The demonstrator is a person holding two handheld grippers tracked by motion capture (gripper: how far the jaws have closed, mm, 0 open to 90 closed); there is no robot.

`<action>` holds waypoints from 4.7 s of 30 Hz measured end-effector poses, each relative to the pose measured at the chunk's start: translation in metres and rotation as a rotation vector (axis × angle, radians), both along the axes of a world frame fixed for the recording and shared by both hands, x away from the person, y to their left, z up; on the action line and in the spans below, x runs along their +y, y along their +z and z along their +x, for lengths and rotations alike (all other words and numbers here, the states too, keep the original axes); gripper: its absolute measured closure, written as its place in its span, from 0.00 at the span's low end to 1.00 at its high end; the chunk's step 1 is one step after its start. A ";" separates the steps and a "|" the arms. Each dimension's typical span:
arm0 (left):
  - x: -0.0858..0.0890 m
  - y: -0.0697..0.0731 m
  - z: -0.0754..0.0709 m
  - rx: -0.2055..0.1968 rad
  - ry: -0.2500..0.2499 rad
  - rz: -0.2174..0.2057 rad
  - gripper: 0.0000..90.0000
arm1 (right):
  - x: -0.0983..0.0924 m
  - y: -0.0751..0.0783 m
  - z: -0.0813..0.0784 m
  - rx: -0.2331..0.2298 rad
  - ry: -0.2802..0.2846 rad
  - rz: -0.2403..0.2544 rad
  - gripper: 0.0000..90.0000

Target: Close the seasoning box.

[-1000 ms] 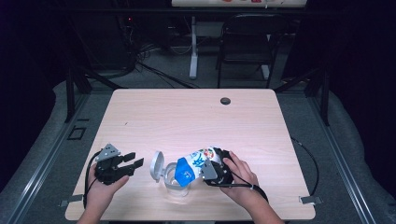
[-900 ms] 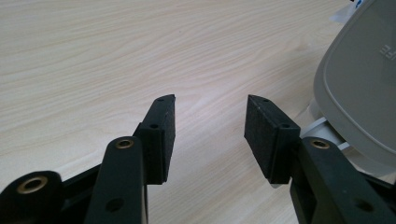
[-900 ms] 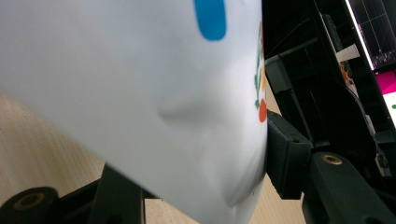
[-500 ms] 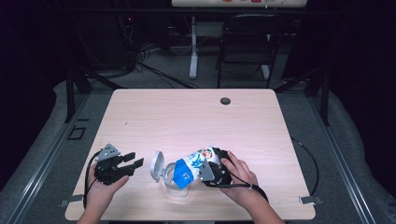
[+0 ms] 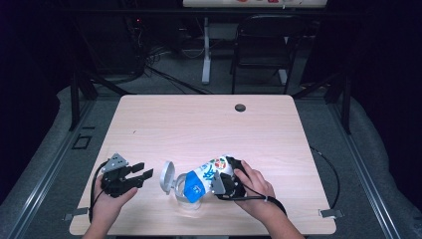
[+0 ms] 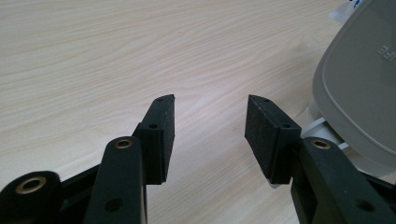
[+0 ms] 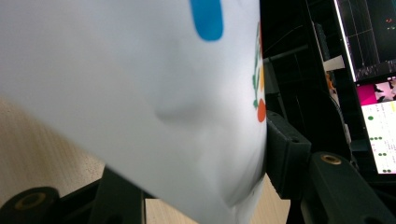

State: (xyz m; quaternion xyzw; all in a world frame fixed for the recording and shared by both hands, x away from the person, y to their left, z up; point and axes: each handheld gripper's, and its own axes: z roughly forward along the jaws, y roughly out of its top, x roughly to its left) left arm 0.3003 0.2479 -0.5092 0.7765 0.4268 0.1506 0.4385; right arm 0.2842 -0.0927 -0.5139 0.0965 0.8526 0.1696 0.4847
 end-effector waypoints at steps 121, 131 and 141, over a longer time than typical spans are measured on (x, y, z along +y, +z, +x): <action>0.003 -0.001 0.001 0.005 0.005 0.003 0.59 | 0.012 0.011 0.001 -0.191 0.073 -0.253 0.57; 0.003 -0.001 0.001 0.004 0.005 0.003 0.59 | 0.013 0.012 0.002 -0.204 0.085 -0.267 0.57; 0.003 -0.001 0.002 0.004 0.005 0.004 0.59 | 0.014 0.012 0.002 -0.199 0.082 -0.268 0.57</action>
